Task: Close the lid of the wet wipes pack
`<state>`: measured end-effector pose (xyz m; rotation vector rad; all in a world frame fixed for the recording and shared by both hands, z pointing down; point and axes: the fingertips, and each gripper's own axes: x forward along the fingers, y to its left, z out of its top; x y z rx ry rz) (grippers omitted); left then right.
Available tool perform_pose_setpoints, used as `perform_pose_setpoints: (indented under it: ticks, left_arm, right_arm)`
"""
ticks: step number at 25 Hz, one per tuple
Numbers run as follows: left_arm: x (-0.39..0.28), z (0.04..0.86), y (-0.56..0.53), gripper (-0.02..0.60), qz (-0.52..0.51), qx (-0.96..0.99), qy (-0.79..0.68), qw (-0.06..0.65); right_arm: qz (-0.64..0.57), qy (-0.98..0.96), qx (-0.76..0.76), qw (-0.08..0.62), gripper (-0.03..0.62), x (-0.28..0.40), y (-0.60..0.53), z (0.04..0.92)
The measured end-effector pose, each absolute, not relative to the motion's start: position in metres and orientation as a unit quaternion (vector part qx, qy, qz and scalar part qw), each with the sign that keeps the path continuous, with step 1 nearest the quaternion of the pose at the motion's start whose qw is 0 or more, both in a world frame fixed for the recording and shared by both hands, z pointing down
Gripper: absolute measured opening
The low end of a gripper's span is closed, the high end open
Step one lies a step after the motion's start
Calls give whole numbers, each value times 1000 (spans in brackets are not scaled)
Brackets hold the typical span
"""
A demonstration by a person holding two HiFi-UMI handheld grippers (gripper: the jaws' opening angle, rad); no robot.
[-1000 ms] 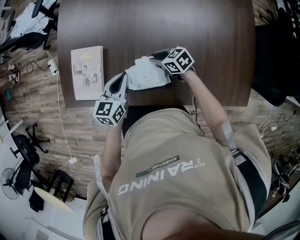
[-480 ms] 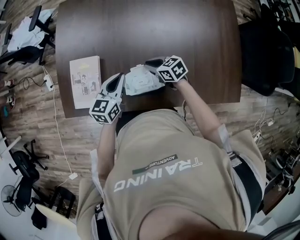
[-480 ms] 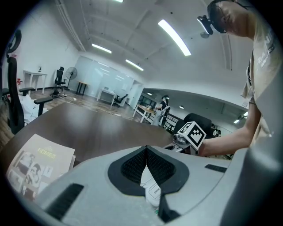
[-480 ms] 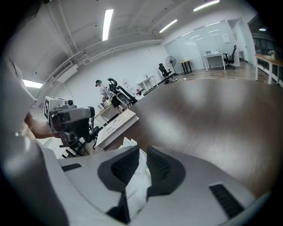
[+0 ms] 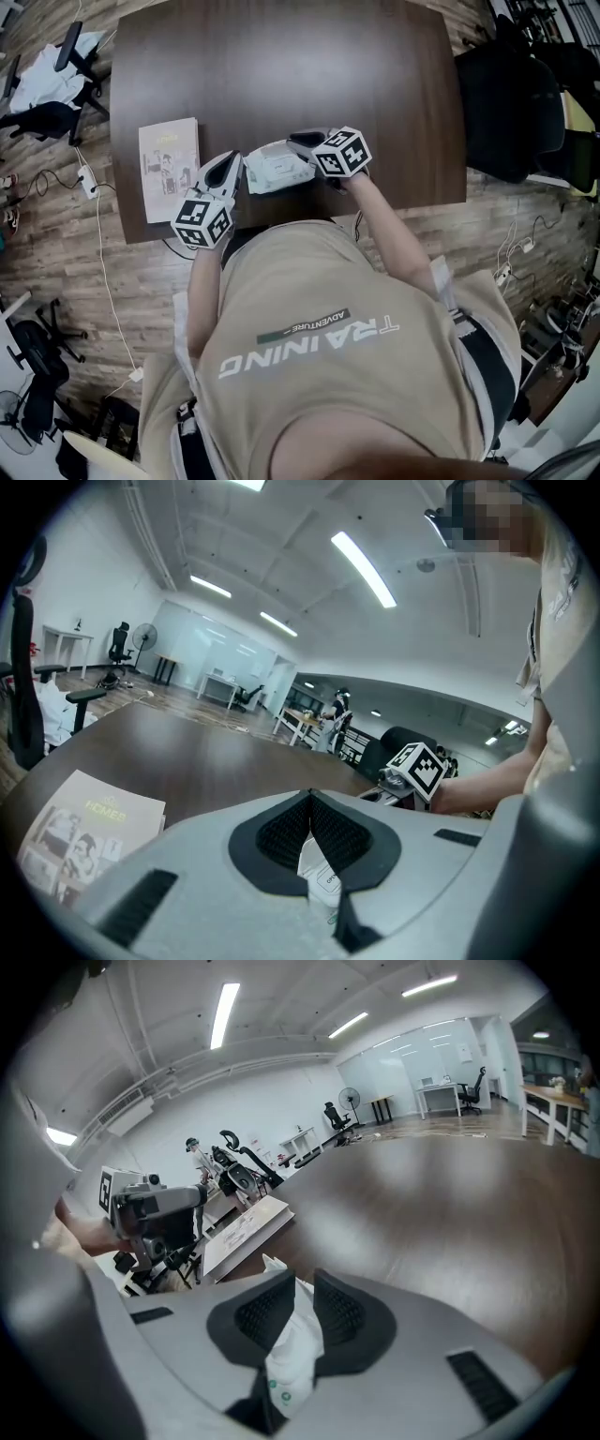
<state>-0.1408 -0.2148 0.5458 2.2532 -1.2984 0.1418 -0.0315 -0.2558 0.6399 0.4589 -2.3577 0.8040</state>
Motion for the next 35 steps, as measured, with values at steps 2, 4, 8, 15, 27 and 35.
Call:
perform_pose_setpoints:
  ticks: [2,4,8,15,27,35]
  left_arm:
    - [-143,547,-210,5,49,836,-477,268]
    - [-145,547,-204,5,44,837,-474,271]
    - [-150,551,-197,5,40,838,-468,277]
    - [-158,564,-200,5,36,844,-451,287]
    - [-149,559,-210,5,40,859,-426,282]
    - [-149,568,-197,5,43,852,-431,296]
  right_arm:
    - [305,-886,176,300,55,-30,-250,637]
    - [306,-884,181,302,55,-28,-244,634]
    - [299,-882,190,310,55,-26,-234,630]
    - [275,-881,205,327,55,-25,-219,634]
    - [283,-854,224,374,57,0,-187,671]
    - [266,-841,230,410,51,2,-184,685]
